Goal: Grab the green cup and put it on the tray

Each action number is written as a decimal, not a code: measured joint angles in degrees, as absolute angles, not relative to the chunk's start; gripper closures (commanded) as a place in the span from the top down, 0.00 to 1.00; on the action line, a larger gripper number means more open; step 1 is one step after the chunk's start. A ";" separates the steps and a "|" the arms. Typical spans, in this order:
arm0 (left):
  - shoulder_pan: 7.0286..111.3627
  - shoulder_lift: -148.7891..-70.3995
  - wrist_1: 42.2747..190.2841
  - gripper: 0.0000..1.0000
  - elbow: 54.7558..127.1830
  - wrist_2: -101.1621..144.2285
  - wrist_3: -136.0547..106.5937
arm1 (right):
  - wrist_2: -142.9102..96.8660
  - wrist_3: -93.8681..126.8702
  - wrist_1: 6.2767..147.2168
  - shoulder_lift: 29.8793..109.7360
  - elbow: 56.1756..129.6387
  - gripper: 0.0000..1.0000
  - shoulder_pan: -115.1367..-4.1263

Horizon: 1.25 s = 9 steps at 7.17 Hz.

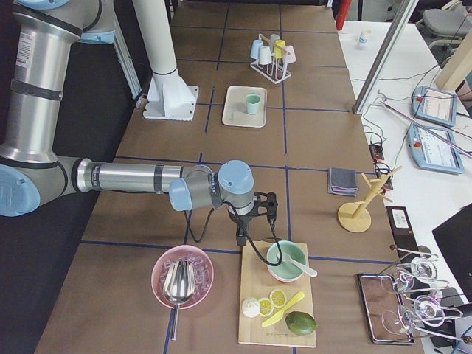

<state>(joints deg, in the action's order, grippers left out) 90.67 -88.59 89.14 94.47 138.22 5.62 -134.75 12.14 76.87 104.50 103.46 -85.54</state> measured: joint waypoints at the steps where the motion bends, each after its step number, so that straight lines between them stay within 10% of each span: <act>1: 90.76 -88.27 87.89 1.00 94.64 138.64 5.52 | -134.77 12.13 76.88 104.78 103.32 1.00 -85.57; 9: 90.96 -88.47 82.24 1.00 96.24 139.01 5.54 | -135.93 12.12 77.59 105.26 103.19 1.00 -85.56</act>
